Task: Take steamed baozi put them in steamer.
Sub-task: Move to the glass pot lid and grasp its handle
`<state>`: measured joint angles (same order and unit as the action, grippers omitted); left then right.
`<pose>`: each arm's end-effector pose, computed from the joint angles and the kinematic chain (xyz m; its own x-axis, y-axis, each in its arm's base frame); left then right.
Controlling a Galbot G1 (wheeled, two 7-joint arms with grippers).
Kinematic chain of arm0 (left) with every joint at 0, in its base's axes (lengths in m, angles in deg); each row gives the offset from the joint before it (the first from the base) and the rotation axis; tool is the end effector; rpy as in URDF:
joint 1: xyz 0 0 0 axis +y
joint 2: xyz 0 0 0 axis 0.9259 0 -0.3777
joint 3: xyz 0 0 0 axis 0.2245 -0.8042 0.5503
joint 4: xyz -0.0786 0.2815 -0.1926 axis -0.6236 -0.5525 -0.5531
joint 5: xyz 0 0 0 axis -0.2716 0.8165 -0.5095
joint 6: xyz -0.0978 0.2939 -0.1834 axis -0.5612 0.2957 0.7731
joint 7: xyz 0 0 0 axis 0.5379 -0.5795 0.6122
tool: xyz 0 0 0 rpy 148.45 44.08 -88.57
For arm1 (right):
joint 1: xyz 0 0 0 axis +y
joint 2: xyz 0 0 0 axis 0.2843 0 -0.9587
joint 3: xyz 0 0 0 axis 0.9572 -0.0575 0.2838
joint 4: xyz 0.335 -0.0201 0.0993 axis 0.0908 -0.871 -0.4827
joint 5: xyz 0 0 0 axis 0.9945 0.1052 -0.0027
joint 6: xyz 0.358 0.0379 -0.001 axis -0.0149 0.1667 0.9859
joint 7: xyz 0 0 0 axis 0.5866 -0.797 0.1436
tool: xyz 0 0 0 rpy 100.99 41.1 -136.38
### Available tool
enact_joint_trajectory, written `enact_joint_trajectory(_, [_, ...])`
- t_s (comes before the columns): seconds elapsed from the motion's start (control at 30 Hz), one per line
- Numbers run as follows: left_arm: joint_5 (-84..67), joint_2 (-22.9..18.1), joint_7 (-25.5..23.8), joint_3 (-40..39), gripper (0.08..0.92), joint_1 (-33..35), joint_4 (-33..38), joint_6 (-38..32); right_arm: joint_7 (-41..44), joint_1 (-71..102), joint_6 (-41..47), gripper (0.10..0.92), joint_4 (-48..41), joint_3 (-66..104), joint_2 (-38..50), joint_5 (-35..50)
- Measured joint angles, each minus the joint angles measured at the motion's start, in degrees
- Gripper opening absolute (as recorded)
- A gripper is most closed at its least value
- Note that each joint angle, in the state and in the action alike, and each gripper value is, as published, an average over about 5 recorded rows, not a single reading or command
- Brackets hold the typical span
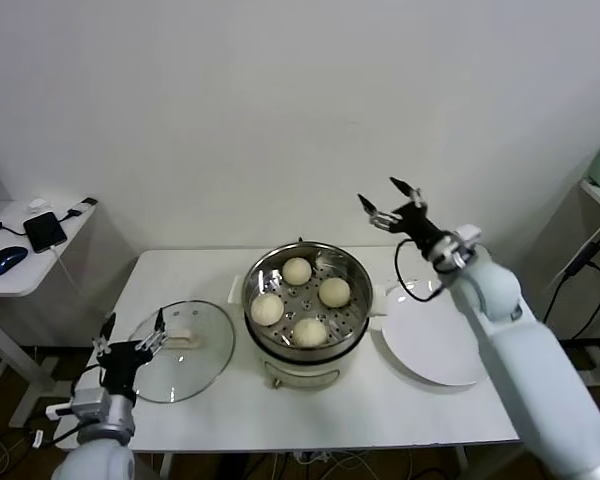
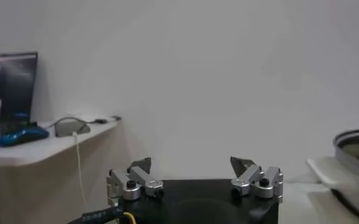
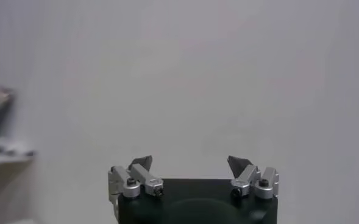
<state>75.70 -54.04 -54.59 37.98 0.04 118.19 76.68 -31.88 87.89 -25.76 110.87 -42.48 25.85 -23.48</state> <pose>0.2146 0.0904 -0.3052 -0.9781 -0.1851 0.0955 -0.1773 0.9805 0.0843 0.4392 -0.0931 -0.2066 -0.8808 -0.4537 -0.1352 -0.4411 0.8902 -0.1137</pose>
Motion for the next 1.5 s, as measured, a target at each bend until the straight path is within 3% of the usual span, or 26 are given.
enact_joint_trajectory(0.33, [18.45, 2.4, 1.29, 0.39, 0.823, -1.66, -6.24, -8.44, -9.06, 21.98, -6.27, 0.823, 6.39, 12.33, -6.55, 2.83])
enact_joint_trajectory(0.67, [49.87, 8.25, 9.39, -1.18, 0.823, -1.59, -13.17, -14.72, -11.78, 32.99, -8.85, 0.823, 8.87, 16.82, -8.17, 4.26])
enact_joint_trajectory(0.87, [65.48, 11.49, 10.37, -2.0, 0.823, -1.38, -14.69, -18.21, -12.35, 35.14, -9.52, 0.823, 9.44, 17.81, -8.77, 4.58])
enact_joint_trajectory(1.5, [82.98, 12.1, 10.32, -8.54, 0.823, -1.27, -17.63, -11.61, -13.03, 35.94, -10.18, 0.823, 7.36, 19.22, -8.22, 5.22])
